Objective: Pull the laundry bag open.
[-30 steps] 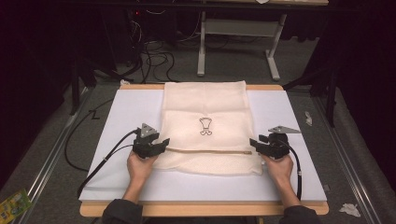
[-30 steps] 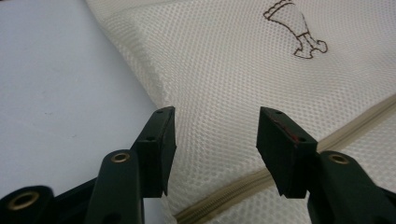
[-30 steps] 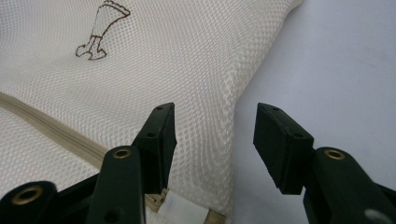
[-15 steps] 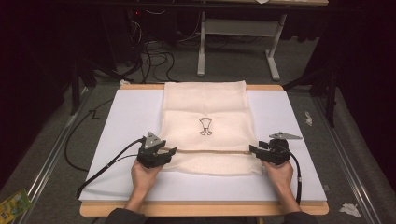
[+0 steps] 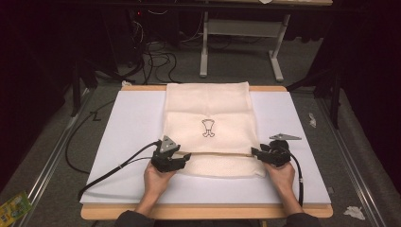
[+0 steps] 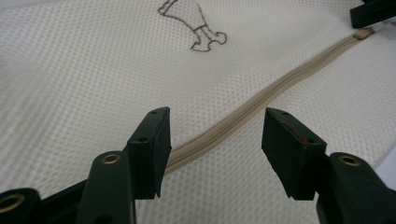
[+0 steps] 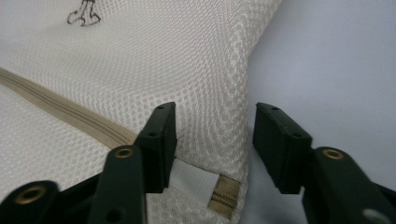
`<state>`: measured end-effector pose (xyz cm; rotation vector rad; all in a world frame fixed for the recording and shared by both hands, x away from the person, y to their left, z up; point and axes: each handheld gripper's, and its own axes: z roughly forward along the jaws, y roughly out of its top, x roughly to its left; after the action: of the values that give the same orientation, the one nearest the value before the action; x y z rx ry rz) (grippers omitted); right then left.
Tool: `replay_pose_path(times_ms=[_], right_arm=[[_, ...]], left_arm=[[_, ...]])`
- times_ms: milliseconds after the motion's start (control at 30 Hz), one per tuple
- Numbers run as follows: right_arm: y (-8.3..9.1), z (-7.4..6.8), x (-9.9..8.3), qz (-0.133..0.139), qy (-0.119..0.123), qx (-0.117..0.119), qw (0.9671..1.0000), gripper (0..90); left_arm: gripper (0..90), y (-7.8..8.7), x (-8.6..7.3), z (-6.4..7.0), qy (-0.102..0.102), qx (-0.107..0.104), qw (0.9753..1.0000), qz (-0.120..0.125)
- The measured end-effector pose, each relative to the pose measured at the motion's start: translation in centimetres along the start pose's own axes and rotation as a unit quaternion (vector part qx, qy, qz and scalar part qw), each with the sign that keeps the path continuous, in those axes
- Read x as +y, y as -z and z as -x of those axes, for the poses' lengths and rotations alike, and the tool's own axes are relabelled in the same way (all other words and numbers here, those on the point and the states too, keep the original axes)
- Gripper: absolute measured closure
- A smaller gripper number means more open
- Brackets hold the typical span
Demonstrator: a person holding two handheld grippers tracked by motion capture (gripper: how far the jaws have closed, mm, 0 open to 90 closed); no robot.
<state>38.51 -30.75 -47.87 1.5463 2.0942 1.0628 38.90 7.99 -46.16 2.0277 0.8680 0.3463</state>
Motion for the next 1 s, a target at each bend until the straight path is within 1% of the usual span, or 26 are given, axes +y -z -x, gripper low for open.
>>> replay_pose_path(times_ms=[33, 67, 100, 133, 233, 267, 300, 333, 400, 433, 467, 500, 567, 667, 700, 733, 767, 800, 867, 900, 1000], right_arm=[[0.0, -0.2, -0.1, 0.000, 0.008, -0.006, 1.0000, 55.8], [0.0, -0.6, -0.1, -0.006, 0.022, -0.014, 0.9996, 61.4], [0.0, -0.6, -0.1, -0.006, 0.022, -0.014, 0.9996, 61.4], [0.0, -0.7, -0.1, -0.009, 0.031, -0.017, 0.9993, 64.6], [0.0, -0.8, -0.1, -0.011, 0.040, -0.010, 0.9991, 74.9], [0.1, -0.8, -0.1, -0.011, 0.044, -0.012, 0.9989, 77.3], [0.1, -0.5, -0.1, -0.008, 0.036, 0.007, 0.9993, 84.7], [0.1, -0.5, -0.1, -0.008, 0.036, 0.007, 0.9993, 84.7], [0.2, -0.5, -0.2, -0.001, 0.046, 0.007, 0.9989, 86.0], [0.3, -0.5, -0.3, 0.005, 0.047, 0.009, 0.9989, 86.6], [0.3, -0.5, -0.3, 0.005, 0.047, 0.009, 0.9989, 86.6], [0.4, -0.5, -0.3, 0.012, 0.047, 0.012, 0.9988, 86.8], [0.5, -0.5, -0.3, 0.015, 0.045, 0.014, 0.9988, 86.9], [0.7, -0.5, -0.2, 0.021, 0.049, 0.019, 0.9984, 87.1], [0.8, -0.5, -0.2, 0.023, 0.051, 0.020, 0.9982, 87.1], [0.8, -0.5, -0.2, 0.023, 0.051, 0.020, 0.9982, 87.1], [0.9, -0.5, -0.2, 0.024, 0.050, 0.022, 0.9982, 87.1], [1.0, -0.4, -0.2, 0.024, 0.046, 0.025, 0.9984, 87.1], [1.1, -0.4, -0.1, 0.024, 0.042, 0.028, 0.9985, 87.1], [1.1, -0.5, -0.1, 0.022, 0.039, 0.028, 0.9986, 87.1], [1.2, -0.6, -0.1, 0.021, 0.039, 0.028, 0.9986, 87.1]], left_arm=[[42.4, -0.4, 0.3, 0.3, -0.002, -0.004, 1.0000, -0.001], [42.4, -0.7, 0.6, 0.6, -0.005, -0.009, 0.9999, -0.002], [42.4, -1.1, 0.9, 0.8, -0.006, -0.014, 0.9999, -0.001], [42.3, -1.4, 1.2, 1.1, -0.008, -0.018, 0.9998, -0.002], [42.2, -2.5, 2.1, 1.9, -0.009, -0.032, 0.9994, -0.004], [42.2, -2.9, 2.5, 2.3, -0.010, -0.039, 0.9992, -0.004], [42.0, -3.5, 3.0, 2.9, -0.012, -0.044, 0.9989, -0.008], [42.0, -3.5, 3.0, 2.9, -0.012, -0.044, 0.9989, -0.008], [42.0, -3.9, 3.3, 3.3, -0.011, -0.051, 0.9986, -0.013], [42.0, -4.0, 3.5, 3.6, -0.012, -0.054, 0.9983, -0.016], [42.0, -4.3, 3.7, 3.8, -0.014, -0.055, 0.9982, -0.019], [42.1, -4.4, 3.9, 3.9, -0.016, -0.056, 0.9980, -0.023], [42.5, -4.6, 4.3, 4.1, -0.012, -0.061, 0.9978, -0.021], [44.5, -4.8, 4.7, 4.3, -0.007, -0.074, 0.9972, -0.007], [43.7, -5.2, 5.0, 4.4, -0.001, -0.086, 0.9963, 0.000], [43.0, -5.2, 5.0, 4.4, -0.001, -0.086, 0.9963, 0.000], [43.0, -5.3, 5.0, 4.4, 0.006, -0.090, 0.9959, 0.003], [43.0, -5.5, 5.0, 4.4, 0.008, -0.092, 0.9957, 0.000], [43.0, -5.7, 5.0, 4.7, -0.003, -0.090, 0.9959, -0.009], [43.1, -5.8, 5.0, 5.1, -0.015, -0.089, 0.9958, -0.016], [43.4, -5.9, 5.0, 5.5, -0.020, -0.091, 0.9955, -0.012]])
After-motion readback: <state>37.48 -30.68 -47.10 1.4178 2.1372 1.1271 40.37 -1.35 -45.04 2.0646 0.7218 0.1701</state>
